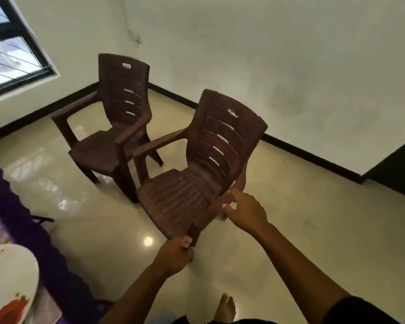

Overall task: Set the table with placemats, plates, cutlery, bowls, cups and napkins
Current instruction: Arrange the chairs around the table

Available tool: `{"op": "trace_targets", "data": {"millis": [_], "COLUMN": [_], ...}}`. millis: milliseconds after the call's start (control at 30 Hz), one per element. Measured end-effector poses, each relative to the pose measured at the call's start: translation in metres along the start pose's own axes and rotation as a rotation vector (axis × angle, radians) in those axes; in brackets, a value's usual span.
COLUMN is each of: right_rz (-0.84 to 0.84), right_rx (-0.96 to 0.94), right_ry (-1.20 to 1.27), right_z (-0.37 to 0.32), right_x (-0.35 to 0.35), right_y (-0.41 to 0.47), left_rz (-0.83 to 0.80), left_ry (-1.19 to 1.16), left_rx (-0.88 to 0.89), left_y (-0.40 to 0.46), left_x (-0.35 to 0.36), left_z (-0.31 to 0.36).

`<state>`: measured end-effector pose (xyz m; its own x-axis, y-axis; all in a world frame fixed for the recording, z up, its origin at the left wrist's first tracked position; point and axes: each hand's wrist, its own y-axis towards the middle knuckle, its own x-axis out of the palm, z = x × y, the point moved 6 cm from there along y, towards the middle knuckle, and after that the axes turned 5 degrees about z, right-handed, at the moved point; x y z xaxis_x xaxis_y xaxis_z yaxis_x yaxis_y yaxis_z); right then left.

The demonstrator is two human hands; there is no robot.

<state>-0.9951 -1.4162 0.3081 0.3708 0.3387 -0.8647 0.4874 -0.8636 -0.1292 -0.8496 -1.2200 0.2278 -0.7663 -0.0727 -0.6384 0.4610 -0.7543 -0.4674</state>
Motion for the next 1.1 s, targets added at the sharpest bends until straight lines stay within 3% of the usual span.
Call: {"op": "trace_targets", "data": {"millis": [100, 300, 567, 733, 933, 1100], "right_rz": [-0.019, 0.007, 0.108, 0.180, 0.216, 0.133], "right_rx": [0.002, -0.065, -0.115, -0.165, -0.267, -0.330], "right_ry": [-0.027, -0.095, -0.216, -0.349, -0.528, -0.600], "right_z": [0.014, 0.003, -0.013, -0.007, -0.002, -0.003], "right_x": [-0.010, -0.043, -0.056, -0.067, -0.085, -0.074], "right_y": [0.061, 0.173, 0.245, 0.290, 0.384, 0.438], "left_rz": [-0.047, -0.116, -0.199, -0.336, -0.292, -0.344], "left_ry": [0.046, 0.184, 0.235, 0.335, 0.506, 0.386], "left_rx": [-0.078, -0.023, -0.058, -0.126, -0.029, -0.222], "left_y": [0.040, 0.144, 0.227, 0.243, 0.252, 0.253], "left_x": [0.023, 0.008, 0.009, 0.038, 0.070, 0.096], "left_z": [0.011, 0.057, 0.064, 0.051, 0.051, 0.030]}}
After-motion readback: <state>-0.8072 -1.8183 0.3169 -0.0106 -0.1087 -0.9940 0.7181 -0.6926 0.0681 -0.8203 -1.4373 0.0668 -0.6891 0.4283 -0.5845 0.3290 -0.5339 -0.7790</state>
